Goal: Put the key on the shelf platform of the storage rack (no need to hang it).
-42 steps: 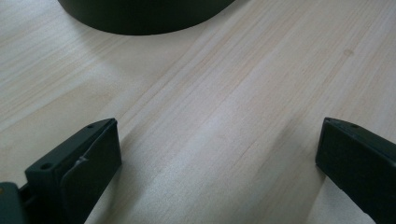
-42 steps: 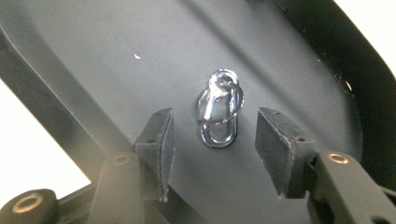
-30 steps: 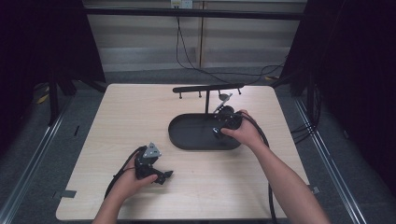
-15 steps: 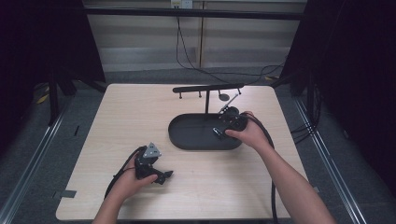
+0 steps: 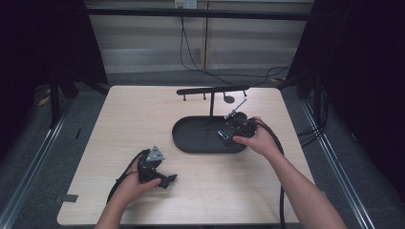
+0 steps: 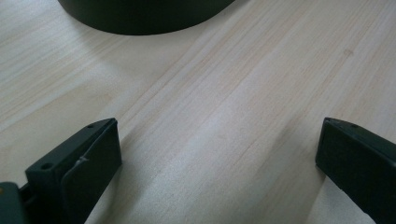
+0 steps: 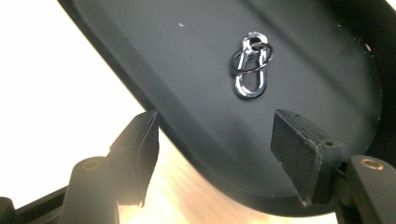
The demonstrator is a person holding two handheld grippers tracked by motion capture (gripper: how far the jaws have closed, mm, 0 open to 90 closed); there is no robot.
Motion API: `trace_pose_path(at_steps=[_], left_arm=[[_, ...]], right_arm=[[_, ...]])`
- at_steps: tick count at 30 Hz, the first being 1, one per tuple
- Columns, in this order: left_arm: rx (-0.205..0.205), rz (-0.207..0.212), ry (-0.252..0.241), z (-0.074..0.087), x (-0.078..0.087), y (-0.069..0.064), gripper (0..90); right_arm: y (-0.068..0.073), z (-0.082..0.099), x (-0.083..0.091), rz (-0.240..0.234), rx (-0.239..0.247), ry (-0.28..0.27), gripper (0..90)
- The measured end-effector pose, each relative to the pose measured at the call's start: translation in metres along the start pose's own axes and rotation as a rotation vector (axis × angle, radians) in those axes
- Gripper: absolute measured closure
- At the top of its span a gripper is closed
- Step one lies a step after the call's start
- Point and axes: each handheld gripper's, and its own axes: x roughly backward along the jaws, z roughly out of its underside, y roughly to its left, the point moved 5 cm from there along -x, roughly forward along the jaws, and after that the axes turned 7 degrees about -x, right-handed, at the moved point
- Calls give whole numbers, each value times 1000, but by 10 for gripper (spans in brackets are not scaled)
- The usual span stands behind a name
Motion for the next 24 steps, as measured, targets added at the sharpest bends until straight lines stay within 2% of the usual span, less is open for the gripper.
trace_pose_path(at_steps=[5,24], left_arm=[[1,0,1,0,0,0,0],[0,0,0,0,0,0,0]], right_arm=[[3,6,2,-16,4,-2,326],[5,30,12,-10,16,6,322]])
